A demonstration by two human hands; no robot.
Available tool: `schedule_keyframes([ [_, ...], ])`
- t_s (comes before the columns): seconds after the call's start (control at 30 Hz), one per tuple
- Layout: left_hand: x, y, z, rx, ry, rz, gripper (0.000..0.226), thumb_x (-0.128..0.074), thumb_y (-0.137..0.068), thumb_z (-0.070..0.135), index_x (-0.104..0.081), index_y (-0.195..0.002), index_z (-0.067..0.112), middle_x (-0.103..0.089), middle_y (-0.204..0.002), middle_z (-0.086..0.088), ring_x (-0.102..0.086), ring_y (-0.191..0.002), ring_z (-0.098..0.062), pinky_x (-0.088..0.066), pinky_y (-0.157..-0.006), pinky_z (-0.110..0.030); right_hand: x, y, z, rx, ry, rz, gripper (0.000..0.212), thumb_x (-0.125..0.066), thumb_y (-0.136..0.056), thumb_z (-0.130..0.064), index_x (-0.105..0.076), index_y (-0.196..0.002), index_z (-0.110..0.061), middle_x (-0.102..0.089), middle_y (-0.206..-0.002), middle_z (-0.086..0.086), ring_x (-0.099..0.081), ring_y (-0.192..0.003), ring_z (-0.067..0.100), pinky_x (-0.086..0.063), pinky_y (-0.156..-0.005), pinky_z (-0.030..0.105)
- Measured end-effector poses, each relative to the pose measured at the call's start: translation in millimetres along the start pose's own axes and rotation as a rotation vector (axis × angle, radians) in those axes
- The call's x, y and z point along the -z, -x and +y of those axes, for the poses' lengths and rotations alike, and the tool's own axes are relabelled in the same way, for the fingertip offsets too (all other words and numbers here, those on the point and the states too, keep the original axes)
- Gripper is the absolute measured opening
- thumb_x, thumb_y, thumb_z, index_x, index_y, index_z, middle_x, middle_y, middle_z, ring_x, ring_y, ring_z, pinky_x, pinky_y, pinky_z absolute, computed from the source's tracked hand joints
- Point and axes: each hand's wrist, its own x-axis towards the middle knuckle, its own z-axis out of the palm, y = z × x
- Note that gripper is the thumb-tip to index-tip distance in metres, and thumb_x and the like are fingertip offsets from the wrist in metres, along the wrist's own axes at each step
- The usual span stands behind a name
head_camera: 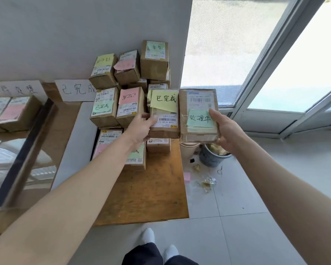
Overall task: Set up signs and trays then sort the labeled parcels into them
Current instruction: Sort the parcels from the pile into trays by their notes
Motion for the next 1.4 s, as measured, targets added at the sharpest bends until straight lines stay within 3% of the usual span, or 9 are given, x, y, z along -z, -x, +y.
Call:
schedule_keyframes([
  [0.23, 23.6, 51.4, 17.0, -0.148, 0.07, 0.104, 0.017, -0.057, -0.093, 0.026, -0.048, -0.108, 0.021, -0.065, -0.101, -0.002, -0.063, -0.081, -0.012, -0.048, -0.066, -0.026, -21.4, 19.0, -25.0, 0.045, 0.03, -0.151, 0.029, -0.061, -0.088, -0.033, -0.06, -0.111, -0.015, -0.072, -0.104, 0.005, -0.068, -0.1, 0.027, -0.05, -0.089, 0.056],
  [0.37, 45.5, 81.6, 15.9, -0.197, 0.057, 0.178, 0.036, -0.057, -0.093, 0.023, -0.042, -0.125, 0.014, -0.063, -0.103, 0.001, -0.062, -0.085, -0.012, -0.048, -0.067, -0.025, -46.9, 29.3, -27.1, 0.072, 0.039, -0.201, 0.034, -0.063, -0.087, -0.032, -0.058, -0.115, -0.014, -0.072, -0.104, 0.006, -0.068, -0.099, 0.027, -0.052, -0.088, 0.054],
  [0.5, 71.5, 106.7, 17.7, -0.224, 0.047, 0.256, 0.034, -0.056, -0.093, 0.022, -0.042, -0.124, 0.016, -0.061, -0.12, -0.01, -0.063, -0.1, -0.022, -0.053, -0.084, -0.038, -78.8, 41.4, -33.3, 0.125, 0.072, -0.268, 0.033, -0.063, -0.086, -0.033, -0.06, -0.114, -0.016, -0.073, -0.102, 0.003, -0.069, -0.097, 0.024, -0.056, -0.08, 0.046],
  [0.6, 92.6, 125.8, 19.3, -0.272, 0.088, 0.281, 0.038, -0.054, -0.094, 0.018, -0.04, -0.129, 0.012, -0.063, -0.117, -0.007, -0.066, -0.09, -0.013, -0.054, -0.064, -0.023, -105.1, 53.3, -39.6, 0.171, 0.102, -0.312, 0.032, -0.062, -0.087, -0.033, -0.06, -0.114, -0.016, -0.073, -0.101, 0.001, -0.069, -0.094, 0.021, -0.056, -0.07, 0.039],
  [0.77, 132.1, 149.2, 16.4, -0.299, 0.119, 0.332, 0.032, -0.051, -0.095, 0.017, -0.042, -0.125, 0.016, -0.065, -0.112, -0.004, -0.064, -0.099, -0.015, -0.052, -0.082, -0.029, -148.4, 70.1, -40.3, 0.21, 0.116, -0.356, 0.027, -0.062, -0.089, -0.03, -0.061, -0.111, -0.015, -0.074, -0.098, 0.002, -0.07, -0.092, 0.021, -0.056, -0.082, 0.044],
  [0.93, 190.3, 172.8, 0.9, -0.298, 0.1, 0.346, 0.031, -0.051, -0.095, 0.017, -0.042, -0.124, 0.017, -0.066, -0.11, -0.003, -0.065, -0.096, -0.012, -0.053, -0.077, -0.025, -206.5, 89.9, -23.4, 0.226, 0.142, -0.352, 0.028, -0.061, -0.089, -0.029, -0.06, -0.113, -0.014, -0.074, -0.097, 0.0, -0.07, -0.093, 0.02, -0.053, -0.09, 0.043],
  [1.07, 254.3, 189.8, -10.9, -0.287, 0.125, 0.377, 0.025, -0.054, -0.094, 0.016, -0.045, -0.118, 0.019, -0.065, -0.111, -0.006, -0.061, -0.104, -0.02, -0.047, -0.094, -0.039, -265.2, 111.3, -3.6, 0.212, 0.132, -0.354, 0.03, -0.06, -0.091, -0.027, -0.058, -0.116, -0.011, -0.073, -0.1, 0.005, -0.071, -0.088, 0.02, -0.057, -0.058, 0.028],
  [1.2, 322.6, 206.1, -22.0, -0.303, 0.142, 0.371, 0.024, -0.054, -0.094, 0.013, -0.046, -0.116, 0.018, -0.065, -0.111, -0.007, -0.063, -0.102, -0.019, -0.052, -0.082, -0.029, -324.9, 126.7, 22.2, 0.19, 0.114, -0.331, 0.03, -0.062, -0.09, -0.024, -0.059, -0.116, -0.009, -0.073, -0.1, 0.007, -0.072, -0.087, 0.02, -0.057, -0.08, 0.041],
  [1.4, 406.2, 219.6, -45.9, -0.243, 0.11, 0.374, 0.024, -0.055, -0.093, 0.017, -0.048, -0.115, 0.023, -0.065, -0.113, -0.006, -0.062, -0.107, -0.02, -0.047, -0.097, -0.041, -399.1, 142.5, 65.3, 0.122, 0.09, -0.297, 0.035, -0.062, -0.09, -0.026, -0.057, -0.121, -0.011, -0.073, -0.101, 0.005, -0.072, -0.086, 0.019, -0.058, -0.065, 0.031],
])
